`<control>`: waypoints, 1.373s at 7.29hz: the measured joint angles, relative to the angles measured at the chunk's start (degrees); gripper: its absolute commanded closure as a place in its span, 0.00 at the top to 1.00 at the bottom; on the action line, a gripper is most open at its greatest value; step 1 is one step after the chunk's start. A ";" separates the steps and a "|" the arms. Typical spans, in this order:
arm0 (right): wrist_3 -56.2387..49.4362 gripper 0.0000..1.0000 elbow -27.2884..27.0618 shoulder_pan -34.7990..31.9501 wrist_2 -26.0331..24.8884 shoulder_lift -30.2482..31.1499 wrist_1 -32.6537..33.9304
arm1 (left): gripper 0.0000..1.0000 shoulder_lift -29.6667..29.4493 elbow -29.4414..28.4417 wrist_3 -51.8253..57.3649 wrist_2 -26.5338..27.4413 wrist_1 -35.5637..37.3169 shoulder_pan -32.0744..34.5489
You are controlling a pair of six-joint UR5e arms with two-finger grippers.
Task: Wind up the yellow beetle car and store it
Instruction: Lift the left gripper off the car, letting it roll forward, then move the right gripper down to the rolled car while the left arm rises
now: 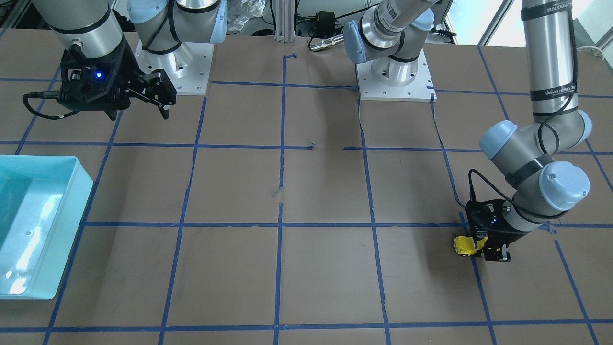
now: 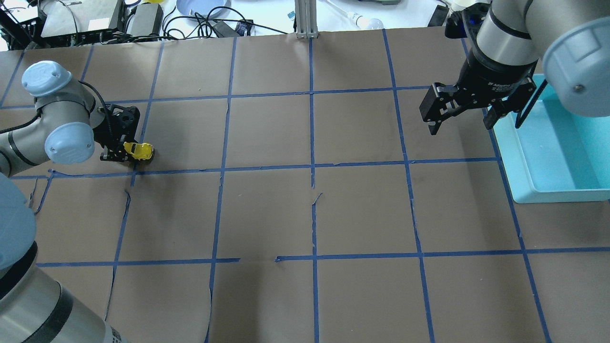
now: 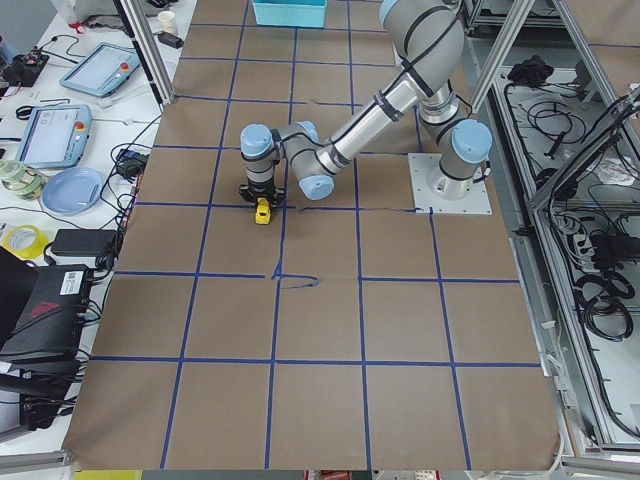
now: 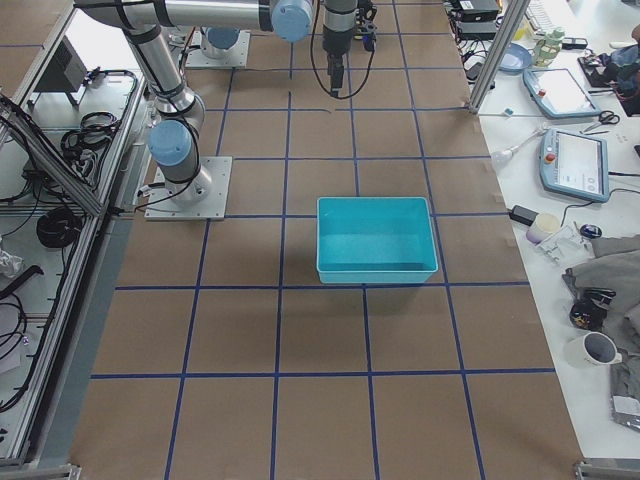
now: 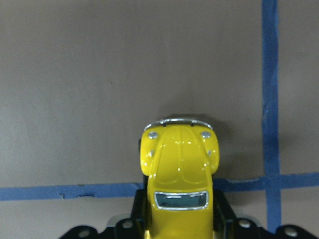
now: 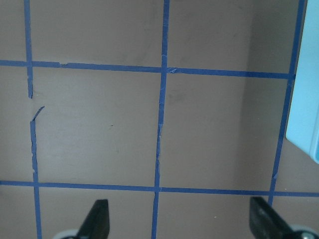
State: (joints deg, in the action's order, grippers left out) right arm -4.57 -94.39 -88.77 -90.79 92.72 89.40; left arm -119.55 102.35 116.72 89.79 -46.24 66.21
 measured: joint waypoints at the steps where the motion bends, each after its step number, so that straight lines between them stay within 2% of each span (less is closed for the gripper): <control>1: 0.00 1.00 0.02 0.00 0.00 0.00 0.02 | 0.73 -0.01 -0.06 0.06 -0.05 -0.08 -0.57; 8: 0.00 1.00 0.02 0.01 0.00 0.00 0.01 | 0.74 0.63 -0.57 -0.16 -0.43 -0.79 -1.04; 10: 0.00 1.00 0.06 0.00 0.00 0.00 0.00 | 0.74 2.28 -0.63 -3.55 -3.13 -1.91 0.55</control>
State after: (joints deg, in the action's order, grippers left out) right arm -4.57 -94.34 -88.77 -90.79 92.73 89.40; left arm -117.26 101.73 113.17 86.66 -48.15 66.76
